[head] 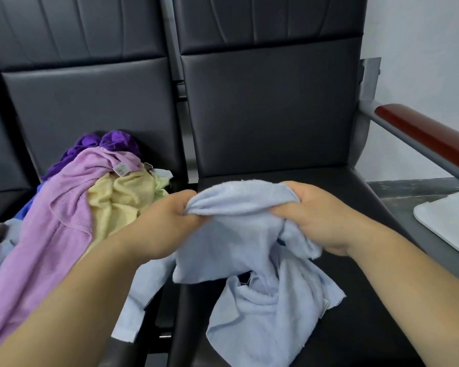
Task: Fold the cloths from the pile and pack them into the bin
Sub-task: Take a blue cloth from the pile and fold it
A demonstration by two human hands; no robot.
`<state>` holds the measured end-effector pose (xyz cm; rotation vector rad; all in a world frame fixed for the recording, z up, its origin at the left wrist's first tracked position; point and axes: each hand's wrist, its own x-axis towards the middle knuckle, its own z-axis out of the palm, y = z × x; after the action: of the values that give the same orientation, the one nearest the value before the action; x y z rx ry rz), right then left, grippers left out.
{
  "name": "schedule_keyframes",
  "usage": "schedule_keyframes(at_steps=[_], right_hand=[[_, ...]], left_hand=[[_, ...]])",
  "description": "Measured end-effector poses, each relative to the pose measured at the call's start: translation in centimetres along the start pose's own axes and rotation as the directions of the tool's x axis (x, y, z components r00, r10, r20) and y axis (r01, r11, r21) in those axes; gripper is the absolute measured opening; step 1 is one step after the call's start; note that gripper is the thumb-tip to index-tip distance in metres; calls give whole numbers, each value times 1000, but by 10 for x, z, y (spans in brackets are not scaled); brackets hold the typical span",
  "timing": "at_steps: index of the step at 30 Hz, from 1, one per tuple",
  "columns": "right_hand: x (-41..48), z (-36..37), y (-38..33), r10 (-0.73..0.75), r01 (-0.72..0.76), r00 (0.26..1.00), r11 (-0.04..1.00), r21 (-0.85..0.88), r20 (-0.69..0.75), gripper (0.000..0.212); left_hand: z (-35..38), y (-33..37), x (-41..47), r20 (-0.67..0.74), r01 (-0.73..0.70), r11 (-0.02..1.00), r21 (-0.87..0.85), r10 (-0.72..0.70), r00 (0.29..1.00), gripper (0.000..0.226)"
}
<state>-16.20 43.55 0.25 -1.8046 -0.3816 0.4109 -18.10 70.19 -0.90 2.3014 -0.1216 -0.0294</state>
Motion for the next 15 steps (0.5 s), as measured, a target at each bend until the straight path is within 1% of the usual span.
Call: schedule_keyframes(at_steps=[2, 3, 4, 5, 6, 7, 8, 9, 10, 11, 12, 13, 14, 15], right_hand=[[0, 0, 1, 3, -2, 994, 1000, -15, 110, 13], [1, -2, 4, 39, -24, 990, 994, -106, 138, 16], [2, -3, 6, 87, -48, 986, 965, -257, 142, 20], [5, -4, 10, 140, -70, 982, 897, -437, 128, 22], [8, -6, 12, 174, -85, 980, 811, -578, 99, 26], [10, -7, 13, 170, -80, 983, 744, -664, 72, 34], [12, -7, 12, 128, -64, 991, 714, -697, 41, 37], [12, -9, 11, 79, -63, 997, 757, -650, -5, 32], [10, -12, 10, 57, -81, 996, 863, -498, -64, 24], [9, -14, 9, 65, -90, 993, 960, -266, -103, 18], [8, -15, 8, 78, -84, 990, 996, -40, -117, 16], [7, -16, 9, 84, -71, 991, 990, 123, -104, 15], [6, -16, 10, 74, -55, 994, 971, 231, -75, 16], [6, -15, 11, 55, -46, 998, 955, 292, -21, 25]], left_hand=[[1, 5, 1, -124, -23, 982, -189, 0, 992, 14], [0, 10, 1, -172, -45, 963, -265, -1, 985, 10], [-1, 13, 0, -193, -69, 943, -327, 5, 981, 8], [-1, 15, -1, -184, -98, 924, -371, 30, 982, 9], [-3, 17, -2, -147, -117, 916, -384, 65, 987, 15], [-4, 17, -4, -83, -111, 924, -366, 86, 993, 23], [-6, 16, -5, 4, -79, 947, -311, 84, 996, 31], [-7, 14, -6, 101, -40, 976, -215, 63, 993, 37], [-8, 11, -6, 186, -12, 995, -97, 30, 982, 41], [-7, 5, -5, 233, -1, 1000, 16, -2, 972, 39], [-5, 2, -5, 239, 7, 996, 90, -29, 971, 33], [-4, -2, -4, 216, 20, 994, 108, -43, 975, 27], [-3, -4, -4, 188, 32, 997, 72, -45, 981, 24], [-2, -3, -4, 152, 40, 999, -12, -38, 988, 23]])
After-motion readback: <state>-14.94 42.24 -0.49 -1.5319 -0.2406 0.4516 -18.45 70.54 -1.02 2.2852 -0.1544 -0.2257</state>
